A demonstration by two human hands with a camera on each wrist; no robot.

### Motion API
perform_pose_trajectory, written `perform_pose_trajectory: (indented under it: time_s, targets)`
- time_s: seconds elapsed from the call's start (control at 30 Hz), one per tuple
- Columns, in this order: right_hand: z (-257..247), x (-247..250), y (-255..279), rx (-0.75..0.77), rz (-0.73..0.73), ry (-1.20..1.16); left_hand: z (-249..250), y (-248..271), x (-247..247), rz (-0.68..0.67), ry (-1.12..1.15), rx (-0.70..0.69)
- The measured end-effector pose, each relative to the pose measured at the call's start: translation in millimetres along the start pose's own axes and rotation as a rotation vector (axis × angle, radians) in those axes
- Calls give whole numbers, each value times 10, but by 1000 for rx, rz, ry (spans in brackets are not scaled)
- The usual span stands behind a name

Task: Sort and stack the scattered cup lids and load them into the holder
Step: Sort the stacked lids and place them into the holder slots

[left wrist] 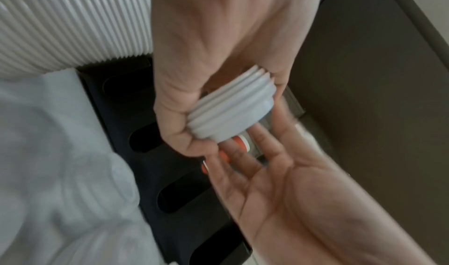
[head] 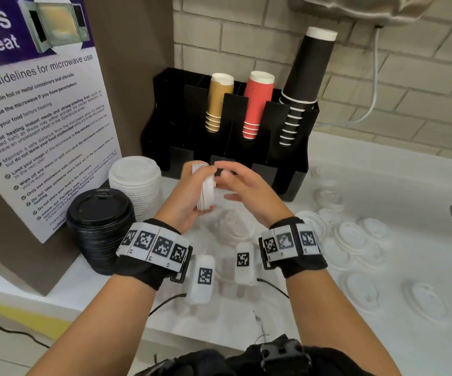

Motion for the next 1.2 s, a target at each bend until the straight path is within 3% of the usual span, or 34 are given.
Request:
perform_pose_trajectory:
  time_s: [0.07,0.1,0.2,0.27,0.47,0.67,0.9,1.0,1.2]
  targets:
    - [90,67,-143,-76,-11,222,76,-11,51,50,28,-32]
    - [146,82,-222,-114,-86,376,115,-10,77,68,43,-45]
    - [288,-36,-424,-252,-472,763,204,1,149,80,85,-67]
    - [342,-165,-505,-308,-594,863,227,17,177,64,106,-63]
    - [434,-432,-604,-290,-764,1052,214,70,172,63,91,-43]
    - [473,-333,-631,-307,-560,912,193,69,189,61,108,-26]
    - [244,30,-346,-268,17,3,128,-6,177,81,55,1]
    - [103,37,-172,-147,56,-258,74,-3,123,33,15,23]
    - [-23,-7,6,-29,41,-318,34,28,66,-27,-43,39]
Point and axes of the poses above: each hand's wrist, its own y-axis away from the middle knuckle, its own x-axis out of the back of the hand, z = x × y, the point moved 1 cm from there along -y, towards the middle knuckle, and after that the axes turned 14 degrees about x, right-handed, at the moved point
